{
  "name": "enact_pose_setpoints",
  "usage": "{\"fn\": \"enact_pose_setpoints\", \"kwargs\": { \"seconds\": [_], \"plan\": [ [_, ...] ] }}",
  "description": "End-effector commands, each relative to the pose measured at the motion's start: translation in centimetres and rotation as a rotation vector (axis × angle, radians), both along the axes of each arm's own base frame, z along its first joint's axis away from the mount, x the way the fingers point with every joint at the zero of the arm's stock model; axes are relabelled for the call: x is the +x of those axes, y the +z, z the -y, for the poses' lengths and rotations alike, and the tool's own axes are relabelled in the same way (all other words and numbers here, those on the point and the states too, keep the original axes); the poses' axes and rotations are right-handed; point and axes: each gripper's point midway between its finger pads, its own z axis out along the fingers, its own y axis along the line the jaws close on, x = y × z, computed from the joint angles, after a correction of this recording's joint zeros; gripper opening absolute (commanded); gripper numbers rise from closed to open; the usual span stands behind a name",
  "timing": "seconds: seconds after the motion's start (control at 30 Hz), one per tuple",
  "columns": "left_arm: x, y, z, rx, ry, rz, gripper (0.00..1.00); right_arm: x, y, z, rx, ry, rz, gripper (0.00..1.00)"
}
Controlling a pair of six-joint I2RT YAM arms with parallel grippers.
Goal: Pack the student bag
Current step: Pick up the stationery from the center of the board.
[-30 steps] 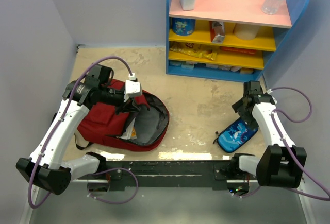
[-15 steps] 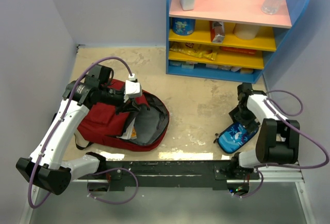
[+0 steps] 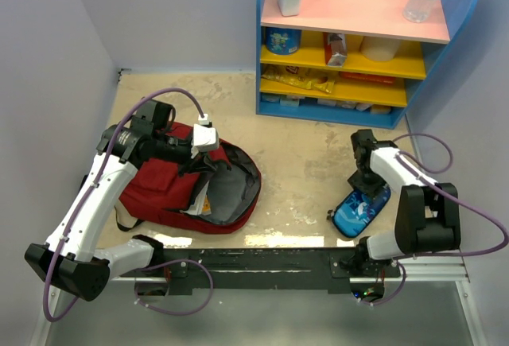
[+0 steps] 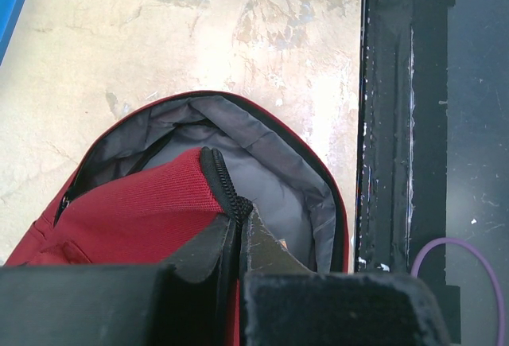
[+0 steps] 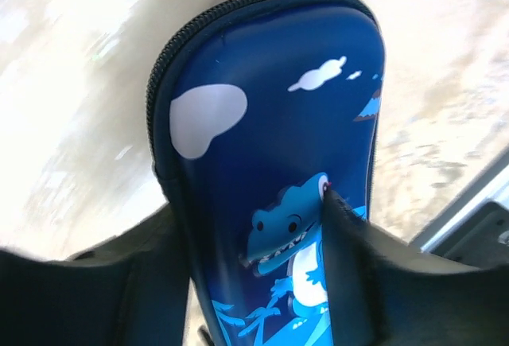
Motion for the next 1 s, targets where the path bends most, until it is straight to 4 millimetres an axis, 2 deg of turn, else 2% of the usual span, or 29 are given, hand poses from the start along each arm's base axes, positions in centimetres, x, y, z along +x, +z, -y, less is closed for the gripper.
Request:
{"fn": "enact_pose_setpoints", "kwargs": {
  "seconds": [0.0,0.03,0.07,0.13,0.2,0.3,0.37,0.43,0.47,0.53,0.57,0.63,0.67,0.7,0.73,0.8,0.83,0.9,0.97],
  "plan": [
    [-0.1,2.2,1.0,-0.077,-0.058,0.092,0.0,5.6,-0.1,-7.6,0.277,0.022,0.215,0.37],
    [-0.1,2.2,1.0,-0.076,-0.056,0.094,0.0,6.1,0.4,-8.7,0.312,0.038,0.229,0.33],
    [-0.1,2.3,0.9,-0.074,-0.053,0.097,0.0,6.5,0.8,-9.3,0.337,0.049,0.244,0.16],
    [-0.1,2.2,0.9,-0.07,-0.048,0.096,0.0,8.5,2.7,-10.8,0.389,0.088,0.327,0.0],
    [0.1,2.2,0.9,-0.069,-0.043,0.093,0.0,9.9,4.5,-12.5,0.454,0.126,0.386,0.0],
    [0.4,2.3,1.0,-0.072,-0.033,0.089,0.0,12.1,8.5,-15.4,0.563,0.204,0.487,0.0],
    [0.6,2.4,1.1,-0.071,-0.029,0.091,0.0,13.1,11.9,-18.1,0.672,0.289,0.586,0.0],
    [0.9,2.4,1.0,-0.065,-0.023,0.088,0.0,13.0,14.2,-20.3,0.743,0.372,0.651,0.01],
    [1.0,2.3,1.1,-0.064,-0.02,0.084,0.0,13.7,16.1,-22.0,0.801,0.441,0.736,0.04],
    [1.1,2.4,1.1,-0.063,-0.018,0.085,0.0,12.1,17.5,-25.0,0.91,0.566,0.761,0.07],
    [1.1,2.5,1.1,-0.064,-0.012,0.084,0.0,12.3,19.1,-26.2,0.952,0.633,0.832,0.1],
    [1.2,2.6,1.0,-0.063,-0.006,0.088,0.0,10.6,18.8,-28.2,1.028,0.709,0.826,0.15],
    [1.3,2.6,1.0,-0.062,-0.003,0.084,0.0,10.7,20.1,-29.0,1.063,0.762,0.902,0.22],
    [1.3,2.7,1.0,-0.061,0.0,0.086,0.0,10.3,20.3,-29.6,1.1,0.775,0.914,0.25],
    [1.4,2.9,1.0,-0.061,0.001,0.09,0.0,8.7,19.6,-30.9,1.17,0.826,0.892,0.28],
    [1.3,2.9,1.0,-0.06,0.005,0.084,0.0,8.4,20.7,-32.8,1.289,0.88,0.957,0.32],
    [1.4,3.0,1.0,-0.062,0.006,0.085,0.0,7.1,20.0,-34.0,1.352,0.917,0.923,0.35],
    [1.4,3.2,1.0,-0.063,0.012,0.082,0.0,7.1,20.5,-35.3,1.417,0.938,0.968,0.36],
    [1.3,3.3,1.0,-0.062,0.014,0.08,0.0,5.9,21.0,-36.9,1.482,0.988,0.978,0.36]
  ]
}}
